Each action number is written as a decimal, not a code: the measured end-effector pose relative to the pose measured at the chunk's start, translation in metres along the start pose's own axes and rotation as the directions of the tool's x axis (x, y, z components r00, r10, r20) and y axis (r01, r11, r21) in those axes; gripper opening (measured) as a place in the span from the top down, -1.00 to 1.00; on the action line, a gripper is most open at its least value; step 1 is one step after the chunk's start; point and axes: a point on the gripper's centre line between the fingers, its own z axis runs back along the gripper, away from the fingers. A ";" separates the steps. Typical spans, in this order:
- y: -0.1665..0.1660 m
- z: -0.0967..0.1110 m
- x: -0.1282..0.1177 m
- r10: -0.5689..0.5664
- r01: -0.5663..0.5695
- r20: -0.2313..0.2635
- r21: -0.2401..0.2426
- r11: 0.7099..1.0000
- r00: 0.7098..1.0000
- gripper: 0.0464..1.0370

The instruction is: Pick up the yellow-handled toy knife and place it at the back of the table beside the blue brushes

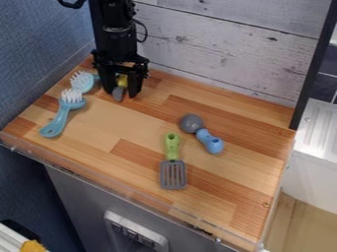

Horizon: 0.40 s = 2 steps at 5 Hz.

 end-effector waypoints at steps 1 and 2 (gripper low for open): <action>-0.001 0.027 0.000 0.010 -0.010 -0.016 -0.005 1.000 1.000 -0.92; -0.007 0.066 0.000 -0.057 0.057 -0.006 0.000 0.998 0.998 -0.92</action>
